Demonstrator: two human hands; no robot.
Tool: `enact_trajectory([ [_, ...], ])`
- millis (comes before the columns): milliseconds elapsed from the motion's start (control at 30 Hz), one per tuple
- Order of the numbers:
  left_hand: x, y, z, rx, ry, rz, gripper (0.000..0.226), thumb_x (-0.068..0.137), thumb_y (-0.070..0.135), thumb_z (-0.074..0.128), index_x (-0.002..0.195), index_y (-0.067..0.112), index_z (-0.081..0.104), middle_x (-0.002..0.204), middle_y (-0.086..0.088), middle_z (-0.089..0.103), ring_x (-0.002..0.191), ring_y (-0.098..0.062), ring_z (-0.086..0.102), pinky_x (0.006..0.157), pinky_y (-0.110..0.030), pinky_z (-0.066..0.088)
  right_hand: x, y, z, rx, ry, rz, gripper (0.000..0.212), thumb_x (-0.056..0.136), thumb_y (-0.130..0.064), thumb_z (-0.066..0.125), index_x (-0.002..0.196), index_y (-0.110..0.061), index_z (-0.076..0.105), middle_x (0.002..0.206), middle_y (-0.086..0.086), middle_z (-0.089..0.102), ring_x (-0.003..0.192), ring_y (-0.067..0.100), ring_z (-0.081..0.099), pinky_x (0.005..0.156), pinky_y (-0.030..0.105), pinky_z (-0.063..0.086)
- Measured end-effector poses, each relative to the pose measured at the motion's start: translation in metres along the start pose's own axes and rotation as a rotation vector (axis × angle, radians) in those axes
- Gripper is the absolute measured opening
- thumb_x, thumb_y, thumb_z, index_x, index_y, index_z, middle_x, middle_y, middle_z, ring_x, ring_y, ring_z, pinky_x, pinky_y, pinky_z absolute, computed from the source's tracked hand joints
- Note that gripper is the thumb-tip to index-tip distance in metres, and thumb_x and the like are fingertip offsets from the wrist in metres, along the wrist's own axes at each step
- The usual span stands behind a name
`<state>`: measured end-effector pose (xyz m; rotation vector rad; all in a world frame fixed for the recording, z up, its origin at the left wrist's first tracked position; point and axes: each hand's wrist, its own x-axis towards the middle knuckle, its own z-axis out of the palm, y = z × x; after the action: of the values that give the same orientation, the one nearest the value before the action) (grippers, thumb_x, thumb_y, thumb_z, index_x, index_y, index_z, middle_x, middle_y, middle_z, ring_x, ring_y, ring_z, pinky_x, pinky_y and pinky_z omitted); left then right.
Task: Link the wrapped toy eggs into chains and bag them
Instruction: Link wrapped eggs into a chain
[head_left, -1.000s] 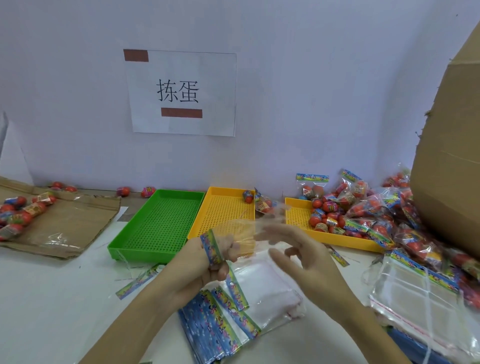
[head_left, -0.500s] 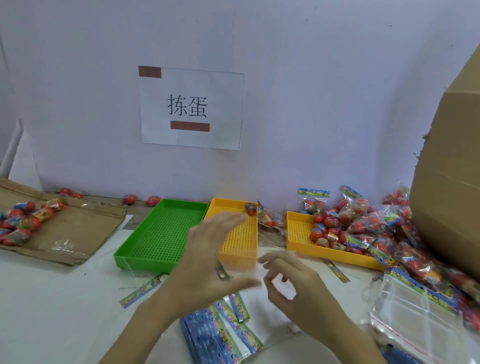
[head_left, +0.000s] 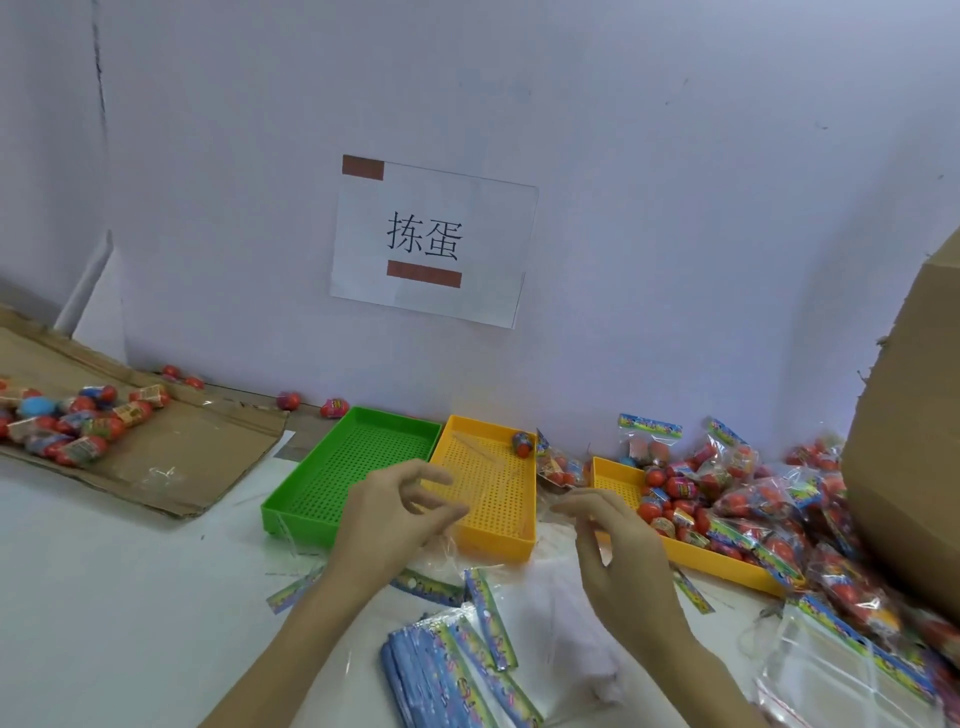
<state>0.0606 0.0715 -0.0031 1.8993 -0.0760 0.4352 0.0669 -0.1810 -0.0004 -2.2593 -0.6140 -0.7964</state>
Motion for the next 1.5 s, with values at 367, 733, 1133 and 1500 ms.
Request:
enact_trajectory([
  [367,0.005,-0.007,-0.002,-0.284,-0.015,-0.182,0.046,0.067,0.026,0.097,0.106,0.018,0.073,0.077,-0.008,0.078,0.061,-0.03,0.073,0.061,-0.041,0.063,0.141,0.061,0.108,-0.458,-0.454,0.152,0.04,0.105,-0.011,0.043,0.143,-0.017,0.054,0.154,0.006,0.043,0.126,0.029,0.056,0.096,0.041,0.052],
  [733,0.005,-0.004,0.002,-0.272,-0.005,-0.159,0.041,0.07,0.026,0.097,0.103,0.022,0.072,0.077,-0.001,0.079,0.059,-0.024,0.074,0.06,-0.038,0.063,0.142,0.062,0.125,-0.344,-0.098,0.195,0.019,0.099,-0.005,0.057,0.116,-0.008,0.066,0.12,0.012,0.055,0.109,0.028,0.054,0.094,0.032,0.046],
  [1133,-0.002,0.002,0.012,-0.234,-0.106,-0.136,0.041,0.071,0.023,0.097,0.102,0.017,0.07,0.076,-0.007,0.077,0.059,-0.028,0.075,0.054,-0.033,0.058,0.041,-0.03,0.027,0.644,0.154,0.339,0.033,0.094,-0.014,0.072,0.124,-0.028,0.068,0.107,-0.012,0.075,0.103,0.004,0.071,0.084,0.019,0.058],
  [1500,-0.012,0.006,0.024,0.054,-0.244,0.226,0.041,0.081,0.04,0.089,0.112,0.044,0.064,0.085,0.02,0.073,0.057,-0.006,0.06,0.062,-0.022,0.049,0.012,-0.05,0.033,0.263,0.098,-0.094,0.035,0.092,-0.012,0.075,0.122,-0.025,0.063,0.115,-0.008,0.065,0.096,0.011,0.069,0.076,0.022,0.057],
])
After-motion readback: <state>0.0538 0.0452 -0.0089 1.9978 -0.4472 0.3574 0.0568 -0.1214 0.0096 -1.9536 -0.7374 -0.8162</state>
